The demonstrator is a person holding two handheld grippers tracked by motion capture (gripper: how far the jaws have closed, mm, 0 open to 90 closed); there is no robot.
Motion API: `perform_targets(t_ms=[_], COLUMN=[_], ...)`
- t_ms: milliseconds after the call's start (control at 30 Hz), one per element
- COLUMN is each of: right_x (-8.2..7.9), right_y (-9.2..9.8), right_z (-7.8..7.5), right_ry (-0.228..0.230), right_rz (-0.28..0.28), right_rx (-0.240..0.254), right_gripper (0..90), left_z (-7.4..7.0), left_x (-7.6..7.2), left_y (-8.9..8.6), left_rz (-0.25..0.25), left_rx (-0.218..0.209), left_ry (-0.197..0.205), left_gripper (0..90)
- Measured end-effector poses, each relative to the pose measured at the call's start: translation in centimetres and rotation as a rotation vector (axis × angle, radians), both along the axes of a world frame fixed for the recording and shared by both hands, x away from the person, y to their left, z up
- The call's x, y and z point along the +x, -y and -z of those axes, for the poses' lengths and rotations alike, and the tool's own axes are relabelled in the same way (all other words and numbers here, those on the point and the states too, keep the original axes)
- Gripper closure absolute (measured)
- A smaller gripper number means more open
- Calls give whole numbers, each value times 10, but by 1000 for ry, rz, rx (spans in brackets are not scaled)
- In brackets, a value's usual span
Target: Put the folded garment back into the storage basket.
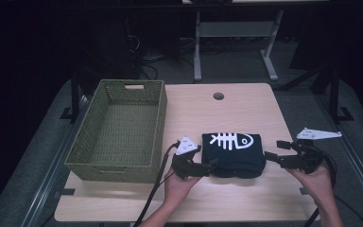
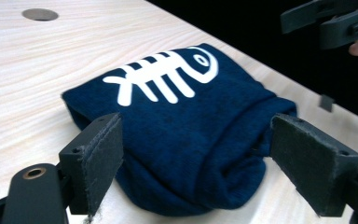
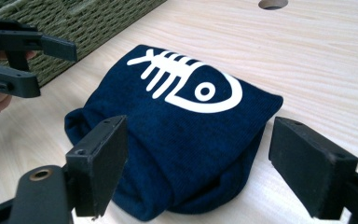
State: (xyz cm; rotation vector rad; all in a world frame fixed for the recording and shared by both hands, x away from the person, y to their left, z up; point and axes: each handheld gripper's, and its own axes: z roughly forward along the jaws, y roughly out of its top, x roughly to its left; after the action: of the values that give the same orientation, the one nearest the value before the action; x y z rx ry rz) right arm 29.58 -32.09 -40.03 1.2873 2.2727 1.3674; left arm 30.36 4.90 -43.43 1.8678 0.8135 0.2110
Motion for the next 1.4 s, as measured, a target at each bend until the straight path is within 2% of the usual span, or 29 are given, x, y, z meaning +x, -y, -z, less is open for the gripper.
perform_targets(t_ms=[333,433,600,667,800,833,900,1067,1133,1267,1400], right_x=[19,25,35,39,47,48,49,52,52,53,52], right_y=[-8,-9,-11,-11,-11,-11,-10,-12,-13,-16,-16], right_z=[3,8,18,22,33,36,39,56,59,64,67], right_ry=[-33,-43,-90,-107,-160,-166,-172,-227,-217,-239,-238], right_rz=[-6,-1,22,36,53,53,57,66,62,64,63], right_rx=[-34,-44,-52,-58,-80,-86,-81,-80,-86,-89,-82], right_gripper=[197,201,212,216,217,219,229,244,256,281,324], left_z=[10,13,18,21,26,28,29,37,39,41,41], left_x=[21,29,39,42,48,50,52,58,59,61,60], left_y=[-2,-2,3,6,8,8,9,10,9,9,10], left_rz=[-66,-80,-90,-98,-119,-118,-123,-114,-109,-110,-98], left_rx=[11,10,18,45,46,58,56,47,54,46,49], left_ry=[-45,-79,-115,-126,-171,-181,-191,-239,-254,-276,-281], left_gripper=[174,176,199,201,204,204,204,231,233,237,293])
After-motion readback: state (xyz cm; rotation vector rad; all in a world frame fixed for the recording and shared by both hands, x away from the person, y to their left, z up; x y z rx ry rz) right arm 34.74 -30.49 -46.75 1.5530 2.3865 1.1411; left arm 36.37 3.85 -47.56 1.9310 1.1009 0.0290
